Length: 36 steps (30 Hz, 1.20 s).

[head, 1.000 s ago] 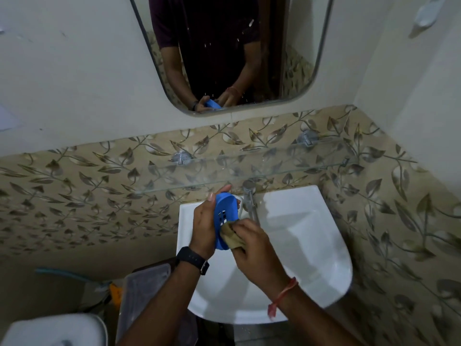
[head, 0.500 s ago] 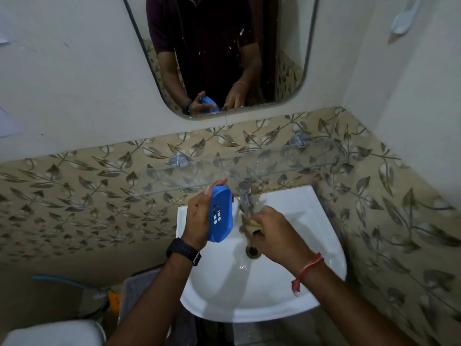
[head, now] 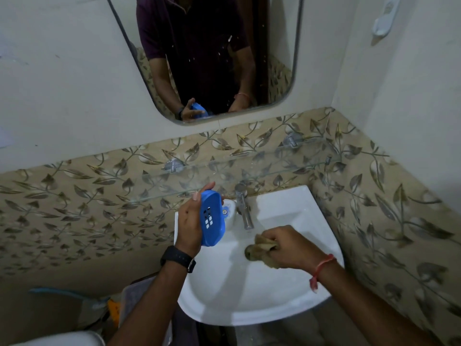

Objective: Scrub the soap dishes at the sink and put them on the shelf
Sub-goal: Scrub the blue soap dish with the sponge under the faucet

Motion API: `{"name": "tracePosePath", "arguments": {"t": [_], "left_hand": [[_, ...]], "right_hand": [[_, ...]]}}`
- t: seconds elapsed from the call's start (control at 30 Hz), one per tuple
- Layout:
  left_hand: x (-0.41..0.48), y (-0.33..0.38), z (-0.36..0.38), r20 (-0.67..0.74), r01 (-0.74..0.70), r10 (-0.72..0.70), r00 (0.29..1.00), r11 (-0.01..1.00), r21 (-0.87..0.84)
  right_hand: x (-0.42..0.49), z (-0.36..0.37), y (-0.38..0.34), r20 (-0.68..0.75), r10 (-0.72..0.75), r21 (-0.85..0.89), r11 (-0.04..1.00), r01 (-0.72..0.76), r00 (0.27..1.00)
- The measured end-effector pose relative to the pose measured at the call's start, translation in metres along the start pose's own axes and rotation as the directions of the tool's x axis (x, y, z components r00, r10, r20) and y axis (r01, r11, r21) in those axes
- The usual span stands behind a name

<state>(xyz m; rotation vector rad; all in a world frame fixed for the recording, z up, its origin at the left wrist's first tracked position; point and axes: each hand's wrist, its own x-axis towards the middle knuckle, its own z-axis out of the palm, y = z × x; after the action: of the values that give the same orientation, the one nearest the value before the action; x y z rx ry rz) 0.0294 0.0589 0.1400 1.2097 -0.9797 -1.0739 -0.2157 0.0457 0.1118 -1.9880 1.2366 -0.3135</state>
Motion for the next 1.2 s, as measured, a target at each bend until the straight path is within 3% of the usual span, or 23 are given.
{"name": "tracePosePath", "arguments": {"t": [0.2, 0.37, 0.47, 0.67, 0.73, 0.8, 0.87, 0.93, 1.03, 1.2], "left_hand": [[0.001, -0.015, -0.003, -0.043, 0.034, -0.035, 0.998, 0.999, -0.025], [-0.001, -0.037, -0.002, -0.020, 0.140, -0.144, 0.989, 0.981, -0.133], [-0.001, -0.048, -0.008, 0.010, 0.196, -0.198, 0.980, 0.962, -0.191], [0.004, -0.076, -0.023, -0.022, 0.263, -0.284, 0.958, 0.912, -0.315], [0.007, -0.082, -0.026, -0.012, 0.301, -0.331, 0.944, 0.873, -0.384], [0.010, -0.088, -0.028, 0.005, 0.326, -0.358, 0.934, 0.844, -0.425], [0.009, -0.093, -0.027, -0.007, 0.338, -0.379, 0.925, 0.833, -0.438], [0.007, -0.096, -0.027, -0.020, 0.328, -0.374, 0.927, 0.836, -0.441], [0.006, -0.098, -0.022, -0.046, 0.313, -0.364, 0.930, 0.851, -0.421], [0.009, -0.094, -0.011, -0.070, 0.317, -0.390, 0.918, 0.829, -0.460]], "right_hand": [[0.034, -0.025, 0.069, -0.225, 0.312, 0.236, 0.937, -0.258, 0.923], [0.079, -0.044, 0.101, -0.200, 0.552, 0.639, 0.700, -0.319, 0.809], [0.108, -0.051, 0.106, -0.109, 0.548, 0.828, 0.511, -0.230, 0.829], [0.164, -0.045, 0.135, 0.080, 0.462, 0.922, 0.303, -0.242, 0.883], [0.175, -0.044, 0.140, 0.158, 0.481, 0.865, 0.353, -0.355, 0.863], [0.185, -0.047, 0.152, 0.044, 0.599, 0.604, 0.621, -0.499, 0.800], [0.189, -0.051, 0.166, -0.081, 0.639, 0.301, 0.747, -0.593, 0.765], [0.189, -0.052, 0.176, -0.169, 0.593, 0.142, 0.805, -0.576, 0.788], [0.188, -0.050, 0.183, -0.351, 0.482, 0.089, 0.871, -0.484, 0.803], [0.173, -0.043, 0.174, -0.393, 0.404, -0.048, 0.888, -0.457, 0.826]]}}
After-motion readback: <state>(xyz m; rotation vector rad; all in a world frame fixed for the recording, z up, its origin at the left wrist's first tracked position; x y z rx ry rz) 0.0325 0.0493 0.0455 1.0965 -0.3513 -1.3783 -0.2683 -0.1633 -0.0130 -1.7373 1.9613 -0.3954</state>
